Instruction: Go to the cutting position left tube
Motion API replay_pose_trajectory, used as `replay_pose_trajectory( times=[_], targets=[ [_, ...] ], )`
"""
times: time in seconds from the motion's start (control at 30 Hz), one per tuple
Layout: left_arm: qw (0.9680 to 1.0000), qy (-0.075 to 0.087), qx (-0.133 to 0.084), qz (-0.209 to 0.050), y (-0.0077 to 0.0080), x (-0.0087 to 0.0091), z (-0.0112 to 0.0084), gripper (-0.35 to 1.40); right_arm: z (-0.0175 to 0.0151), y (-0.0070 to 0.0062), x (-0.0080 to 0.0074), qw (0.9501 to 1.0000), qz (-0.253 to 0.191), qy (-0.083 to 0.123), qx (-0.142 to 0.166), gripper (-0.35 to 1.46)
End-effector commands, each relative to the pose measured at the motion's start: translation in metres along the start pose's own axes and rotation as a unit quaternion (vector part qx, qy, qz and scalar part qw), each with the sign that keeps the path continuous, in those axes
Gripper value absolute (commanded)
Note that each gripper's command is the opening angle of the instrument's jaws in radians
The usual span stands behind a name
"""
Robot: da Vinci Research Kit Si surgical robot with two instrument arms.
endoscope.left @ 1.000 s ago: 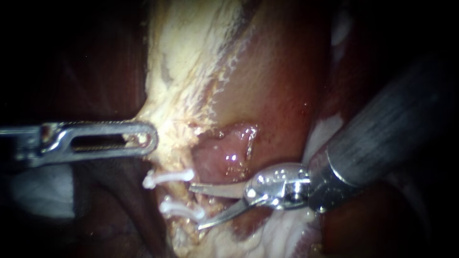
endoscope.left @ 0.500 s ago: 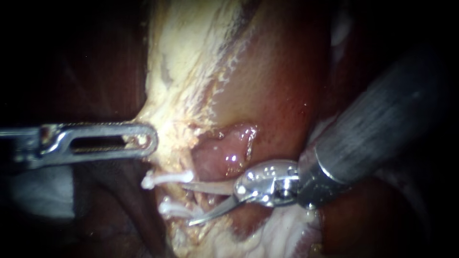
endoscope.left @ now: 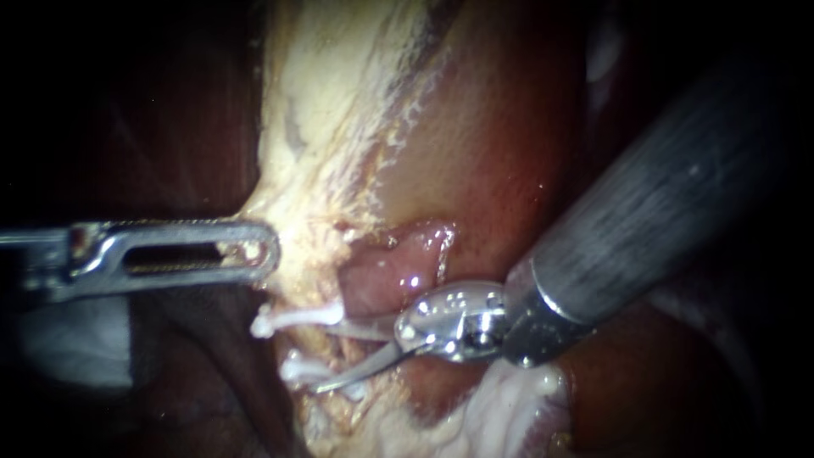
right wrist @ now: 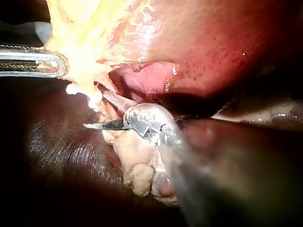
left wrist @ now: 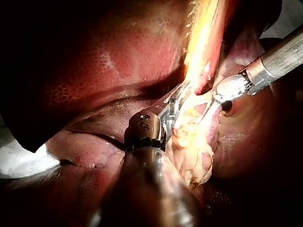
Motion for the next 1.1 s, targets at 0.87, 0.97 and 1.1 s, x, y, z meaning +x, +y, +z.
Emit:
replay_pose_trajectory(
  times=[0.87, 0.97, 1.1],
  targets=[
    [1.0, 0.0, 0.0, 0.0, 0.0001, -0.0001, 0.0, -0.23, 0.0034, 0.0002, 0.0017, 0.9975, -0.007, 0.031, 0.063, 1.25],
    [1.0, 0.0, 0.0, 0.0, 0.0001, -0.0001, 0.0, -0.23, 0.0038, 0.0005, 0.0018, 0.9969, -0.007, 0.033, 0.071, 1.23],
    [1.0, 0.0, 0.0, 0.0, 0.0001, -0.0001, 0.0001, -0.23, 0.0043, 0.0008, 0.0021, 0.9968, -0.004, 0.037, 0.071, 1.2]
  ],
)
